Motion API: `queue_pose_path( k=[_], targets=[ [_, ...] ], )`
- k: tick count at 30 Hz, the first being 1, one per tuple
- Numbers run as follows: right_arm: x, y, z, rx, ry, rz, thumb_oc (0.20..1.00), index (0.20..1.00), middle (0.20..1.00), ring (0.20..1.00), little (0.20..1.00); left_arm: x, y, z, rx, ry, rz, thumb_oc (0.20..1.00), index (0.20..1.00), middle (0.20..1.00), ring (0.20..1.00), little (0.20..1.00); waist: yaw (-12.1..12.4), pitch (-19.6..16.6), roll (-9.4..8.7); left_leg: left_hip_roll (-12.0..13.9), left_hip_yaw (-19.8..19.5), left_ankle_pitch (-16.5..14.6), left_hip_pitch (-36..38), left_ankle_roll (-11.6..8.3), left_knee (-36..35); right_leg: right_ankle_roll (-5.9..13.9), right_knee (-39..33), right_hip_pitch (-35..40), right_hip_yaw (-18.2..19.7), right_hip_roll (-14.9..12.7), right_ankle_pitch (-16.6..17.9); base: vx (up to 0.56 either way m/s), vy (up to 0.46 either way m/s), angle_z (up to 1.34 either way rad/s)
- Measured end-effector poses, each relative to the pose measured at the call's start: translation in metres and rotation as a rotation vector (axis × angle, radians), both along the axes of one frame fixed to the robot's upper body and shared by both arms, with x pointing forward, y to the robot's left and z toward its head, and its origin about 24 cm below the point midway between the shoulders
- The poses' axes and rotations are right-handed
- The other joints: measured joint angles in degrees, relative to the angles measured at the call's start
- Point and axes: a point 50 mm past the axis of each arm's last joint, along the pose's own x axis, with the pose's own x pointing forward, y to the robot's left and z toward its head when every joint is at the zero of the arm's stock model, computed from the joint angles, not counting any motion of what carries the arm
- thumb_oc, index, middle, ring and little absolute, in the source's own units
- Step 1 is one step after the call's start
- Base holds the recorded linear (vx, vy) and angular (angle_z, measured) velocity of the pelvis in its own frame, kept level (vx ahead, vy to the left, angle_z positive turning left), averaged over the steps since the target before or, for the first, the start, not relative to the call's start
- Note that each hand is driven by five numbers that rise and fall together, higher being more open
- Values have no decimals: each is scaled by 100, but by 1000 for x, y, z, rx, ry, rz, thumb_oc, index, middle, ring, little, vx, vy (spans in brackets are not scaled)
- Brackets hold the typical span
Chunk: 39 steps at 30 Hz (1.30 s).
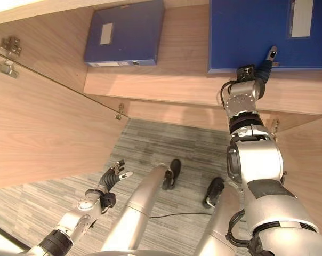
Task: Put the empty folder in the office cabinet
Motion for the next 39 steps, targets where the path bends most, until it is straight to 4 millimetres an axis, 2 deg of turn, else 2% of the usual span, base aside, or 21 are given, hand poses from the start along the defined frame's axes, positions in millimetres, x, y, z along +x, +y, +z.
queue_pose_path(
  k=[6,7,8,13,21,28,33,34,36,37,39],
  targets=[
    [-1,-3,4,14,-18,-23,200,200,200,200,200,-1,5,0,15,2,-1,1000,1000,1000,1000,1000,83,1,3,-4,-2,-27,-52,-6,74,-2,83,-49,-1,-19,-42,0,0,0],
    [-1,-3,4,14,-17,-23,231,231,231,231,231,-1,5,-1,16,4,-1,1000,1000,1000,1000,1000,84,1,3,-4,-3,-27,-54,-6,75,-1,83,-51,-1,-19,-42,0,0,0],
    [-1,-3,4,15,-16,-24,1000,1000,1000,1000,1000,-2,5,-1,15,5,-1,1000,1000,1000,1000,1000,83,1,4,-4,-3,-27,-60,-6,78,-1,83,-57,-2,-19,-42,0,0,0],
    [2,3,21,18,-46,3,1000,1000,1000,1000,1000,-2,9,2,23,-5,-8,1000,1000,1000,1000,1000,97,2,20,-8,-4,-24,-214,-6,133,-2,138,-209,-1,-27,-42,0,0,0],
    [5,8,19,60,-103,56,1000,1000,1000,1000,1000,-3,10,2,21,-2,-31,1000,1000,1000,1000,1000,95,5,29,-14,-4,-31,-216,1,143,-6,150,-211,-1,-37,-49,-8,-3,0],
    [9,16,17,-61,-26,133,1000,1000,1000,1000,1000,-3,10,1,17,3,-43,1000,1000,1000,1000,1000,76,5,29,-14,0,-30,-204,3,144,-2,137,-198,-1,-37,-46,0,0,0],
    [14,27,11,-411,134,239,1000,1000,1000,1000,1000,-4,12,1,13,6,-67,1000,1000,1000,1000,1000,50,8,23,-10,-5,-29,-170,3,143,7,134,-159,-2,-32,-40,-34,-13,0],
    [16,34,9,-720,274,314,1000,1000,1000,1000,1000,-4,11,1,8,7,-81,1000,1000,1000,1000,1000,-15,15,9,-4,-12,-15,-123,-5,101,38,76,-103,-13,-23,-20,-64,-26,-4],
    [17,37,5,-946,369,367,1000,1000,1000,1000,1000,-5,16,4,24,1,-98,1000,1000,1000,1000,1000,-75,10,-134,5,-51,33,-104,-38,-12,60,-62,-83,-44,25,41,-58,-36,-5],
    [15,30,8,-1134,437,365,1000,1000,1000,1000,1000,-5,21,5,37,-1,-107,1000,1000,1000,1000,1000,-83,13,-169,8,-108,78,-92,-53,-113,69,-186,-34,-113,46,90,-50,-34,-1],
    [14,21,14,-1350,536,374,1000,1000,1000,1000,1000,-10,30,2,65,18,-119,1000,1000,1000,1000,1000,-98,52,-256,10,-127,183,17,-86,-348,90,-438,81,-148,79,196,-47,-29,-3]
  ],
)
